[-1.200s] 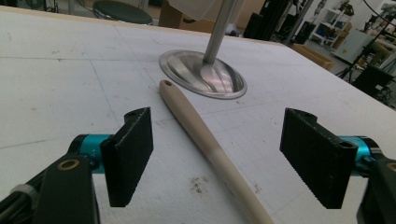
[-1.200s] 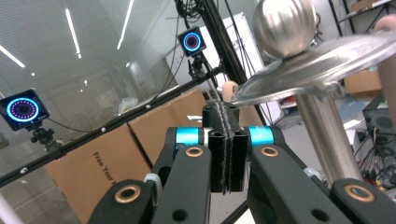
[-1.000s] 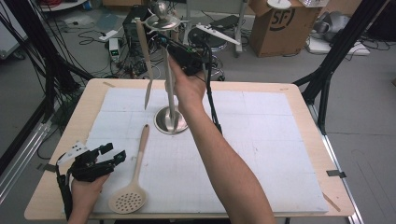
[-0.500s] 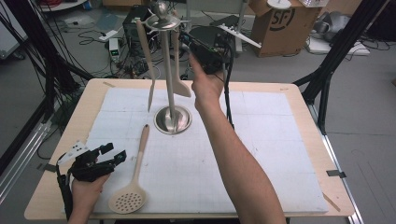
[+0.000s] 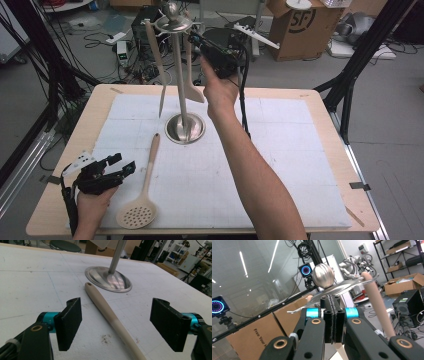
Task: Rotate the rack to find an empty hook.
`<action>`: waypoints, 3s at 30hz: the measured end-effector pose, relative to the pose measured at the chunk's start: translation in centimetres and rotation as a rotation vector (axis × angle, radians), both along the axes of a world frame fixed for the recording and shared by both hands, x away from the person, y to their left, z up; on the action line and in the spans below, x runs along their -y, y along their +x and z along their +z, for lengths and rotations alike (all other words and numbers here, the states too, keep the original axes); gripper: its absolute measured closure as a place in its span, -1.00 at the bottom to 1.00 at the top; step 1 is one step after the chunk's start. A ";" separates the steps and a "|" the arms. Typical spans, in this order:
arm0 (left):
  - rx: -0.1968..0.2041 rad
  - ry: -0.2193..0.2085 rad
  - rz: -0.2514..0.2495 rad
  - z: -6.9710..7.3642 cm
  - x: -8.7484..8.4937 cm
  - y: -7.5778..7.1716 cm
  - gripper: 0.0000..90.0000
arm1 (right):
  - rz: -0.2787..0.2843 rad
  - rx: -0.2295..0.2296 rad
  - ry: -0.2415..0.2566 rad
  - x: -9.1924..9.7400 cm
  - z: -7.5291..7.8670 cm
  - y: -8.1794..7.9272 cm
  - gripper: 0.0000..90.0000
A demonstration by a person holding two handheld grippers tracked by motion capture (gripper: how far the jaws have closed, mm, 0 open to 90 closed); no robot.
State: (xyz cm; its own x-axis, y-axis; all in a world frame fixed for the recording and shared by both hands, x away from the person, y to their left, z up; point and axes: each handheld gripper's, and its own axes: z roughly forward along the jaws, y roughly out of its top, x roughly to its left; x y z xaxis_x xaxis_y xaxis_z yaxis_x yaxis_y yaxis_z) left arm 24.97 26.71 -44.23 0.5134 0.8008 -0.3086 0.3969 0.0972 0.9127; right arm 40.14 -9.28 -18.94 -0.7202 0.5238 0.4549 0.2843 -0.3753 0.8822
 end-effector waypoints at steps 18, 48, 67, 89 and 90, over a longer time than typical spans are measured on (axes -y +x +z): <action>-0.004 -0.002 -0.003 0.0 0.0 0.0 -0.42 | 0.038 0.017 -0.034 -2.1 -0.1 -0.6 1.00; -0.010 0.008 -0.011 -0.1 0.0 0.2 -0.42 | 0.065 -0.015 -0.061 4.5 -4.1 -2.5 0.28; -0.014 0.011 -0.025 -0.1 0.5 0.4 -0.42 | 0.033 -0.008 -0.105 9.2 -6.7 -5.3 -0.22; -0.022 0.021 -0.042 -0.2 1.1 0.5 -0.42 | -0.023 -0.030 -0.200 14.2 -11.4 -8.8 -0.39; -0.022 0.020 -0.040 -0.2 1.1 0.5 -0.42 | -0.023 -0.031 -0.201 14.5 -11.7 -9.0 -0.40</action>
